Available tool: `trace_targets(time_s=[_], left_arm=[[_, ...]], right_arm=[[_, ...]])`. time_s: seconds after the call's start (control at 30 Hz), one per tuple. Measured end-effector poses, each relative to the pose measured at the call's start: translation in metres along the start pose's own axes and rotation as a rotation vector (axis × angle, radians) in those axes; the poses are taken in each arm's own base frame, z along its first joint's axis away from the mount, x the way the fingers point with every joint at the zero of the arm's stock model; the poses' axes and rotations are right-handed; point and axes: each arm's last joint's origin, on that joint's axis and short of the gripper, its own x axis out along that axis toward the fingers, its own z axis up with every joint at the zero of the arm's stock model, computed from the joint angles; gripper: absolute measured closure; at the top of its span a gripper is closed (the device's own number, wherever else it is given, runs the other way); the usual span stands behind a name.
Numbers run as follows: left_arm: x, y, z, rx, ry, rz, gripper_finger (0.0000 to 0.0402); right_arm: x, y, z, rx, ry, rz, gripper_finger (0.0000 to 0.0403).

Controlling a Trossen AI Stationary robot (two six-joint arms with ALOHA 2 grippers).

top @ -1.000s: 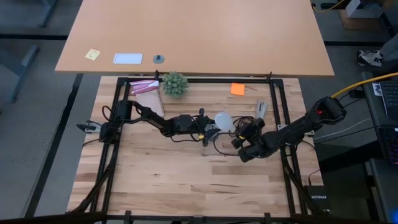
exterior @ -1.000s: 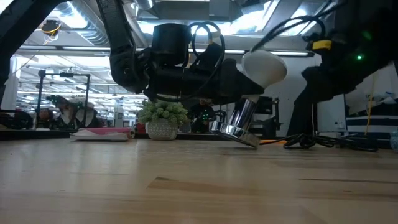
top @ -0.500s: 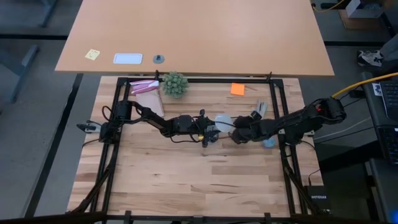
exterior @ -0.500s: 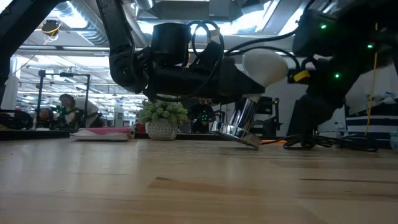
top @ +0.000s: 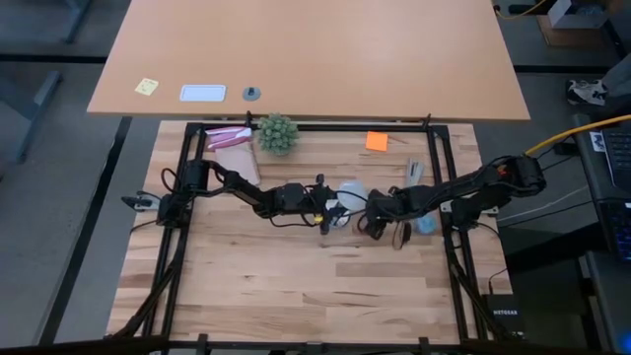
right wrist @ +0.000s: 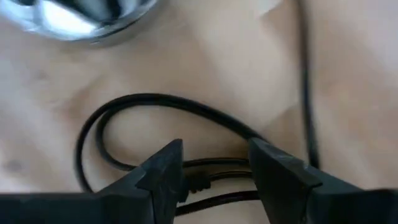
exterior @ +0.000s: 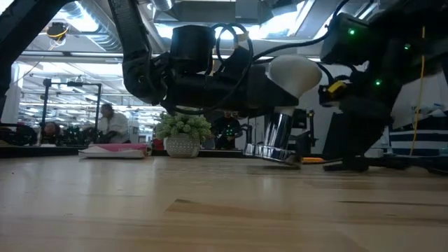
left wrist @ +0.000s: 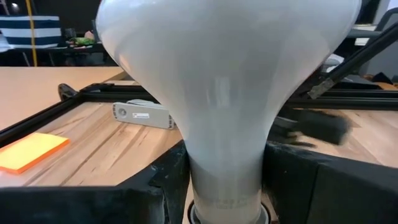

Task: Screw lightbulb
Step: Remove the lightbulb from the lamp

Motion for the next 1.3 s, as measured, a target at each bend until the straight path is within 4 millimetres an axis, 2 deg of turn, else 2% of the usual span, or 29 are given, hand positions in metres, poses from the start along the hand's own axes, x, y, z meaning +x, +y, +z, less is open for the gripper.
trace_targets(time_s=[0.17,0.33,0.47,0.6,0.8,1.0,1.3], left_arm=[[0.0,0.001,0.0,0.003,0.0,0.042,0.0243],[0.0,0.006,0.0,0.003,-0.002,0.091,0.0243],[0.0,0.012,0.001,0.004,-0.004,0.171,0.0243],[0.0,0.02,0.002,0.011,-0.015,0.264,0.0243],[0.003,0.033,0.007,-0.008,-0.038,0.352,0.0243],[0.003,0.034,0.007,-0.05,-0.048,0.353,0.0243],[0.004,0.016,0.008,-0.047,-0.048,0.246,0.0243]], right_arm=[[0.001,0.01,0.001,0.066,0.056,0.187,0.0215],[-0.004,0.031,-0.004,0.079,0.057,0.334,0.0215],[-0.006,0.052,-0.015,0.093,0.053,0.41,0.0215],[0.0,0.075,-0.028,0.082,0.054,0.475,0.0215],[0.011,0.1,-0.039,0.058,-0.067,0.51,0.0215],[0.005,0.099,-0.035,0.1,-0.256,0.411,0.0215],[-0.037,0.084,-0.021,0.086,-0.522,0.3,0.0215]])
